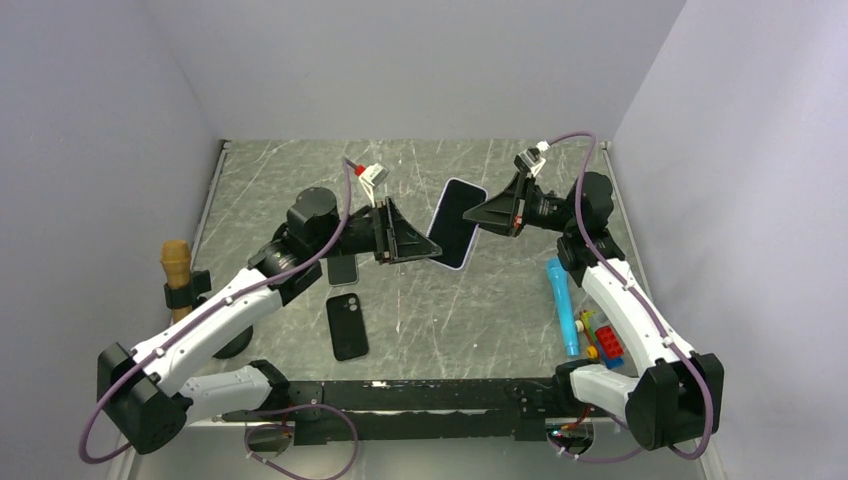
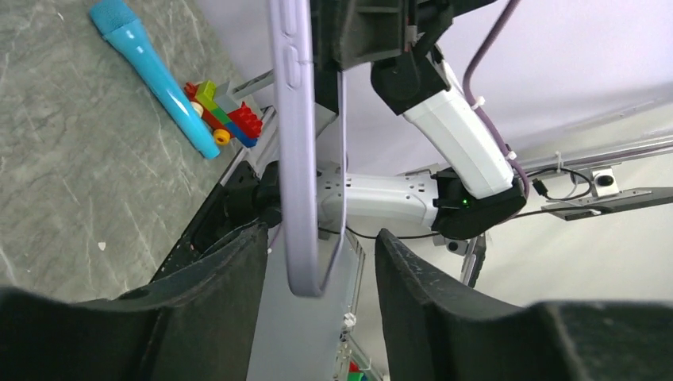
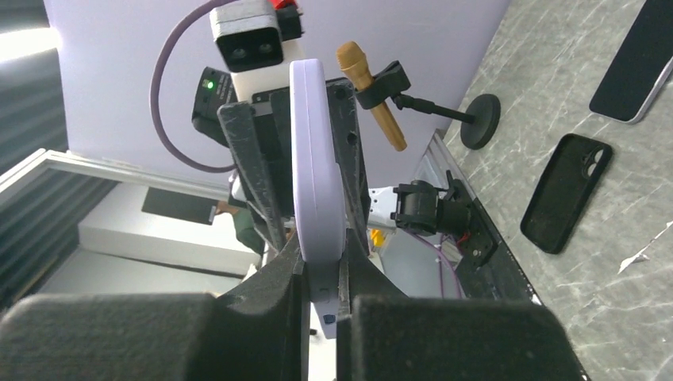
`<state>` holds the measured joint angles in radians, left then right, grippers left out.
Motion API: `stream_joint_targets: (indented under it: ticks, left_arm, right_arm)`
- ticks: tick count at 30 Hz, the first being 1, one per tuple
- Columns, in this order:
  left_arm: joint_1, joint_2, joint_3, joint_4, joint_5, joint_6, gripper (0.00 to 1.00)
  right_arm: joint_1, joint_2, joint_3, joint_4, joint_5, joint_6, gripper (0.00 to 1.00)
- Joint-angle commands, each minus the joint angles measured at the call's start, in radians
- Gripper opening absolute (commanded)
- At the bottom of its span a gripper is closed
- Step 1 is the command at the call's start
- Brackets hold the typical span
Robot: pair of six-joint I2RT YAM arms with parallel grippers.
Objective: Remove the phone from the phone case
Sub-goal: Remove the phone case from the phone.
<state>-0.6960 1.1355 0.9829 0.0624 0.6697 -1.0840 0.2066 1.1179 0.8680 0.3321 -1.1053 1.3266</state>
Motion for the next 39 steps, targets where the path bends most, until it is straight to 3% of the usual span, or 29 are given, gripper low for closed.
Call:
stream_joint_targets:
  ticks: [1,9,23,28,32,37,39]
  left_arm:
    - [0.011,-0.081,0.006,-0.041,-0.037,0.042,0.58]
    - [0.033,-0.119,-0.027,-0.070,-0.022,0.028,0.50]
    - [0.040,-0.092,-0.030,0.136,0.065,0.038,0.27]
    - [0.052,-0.066,-0.038,0.272,0.178,0.039,0.12]
    - [0.054,-0.036,-0.004,0.238,0.252,0.100,0.00]
    - [0.057,-0.031,0.000,0.235,0.306,0.186,0.00]
    - [0.063,-0.025,0.015,0.146,0.301,0.249,0.00]
  right_arm:
    - [-0.001,0.004,0.007,0.130,0.005,0.108,0.00]
    - [-0.001,0.019,0.027,0.096,-0.003,0.084,0.00]
    - [0.008,0.022,-0.004,0.245,-0.063,0.209,0.00]
    - [0.027,0.029,-0.037,0.430,-0.119,0.352,0.00]
    - [0.050,0.038,-0.060,0.664,-0.116,0.505,0.00]
    - [0.091,0.052,-0.057,0.782,-0.094,0.616,0.00]
    - [0.107,0.062,-0.057,0.860,-0.075,0.677,0.00]
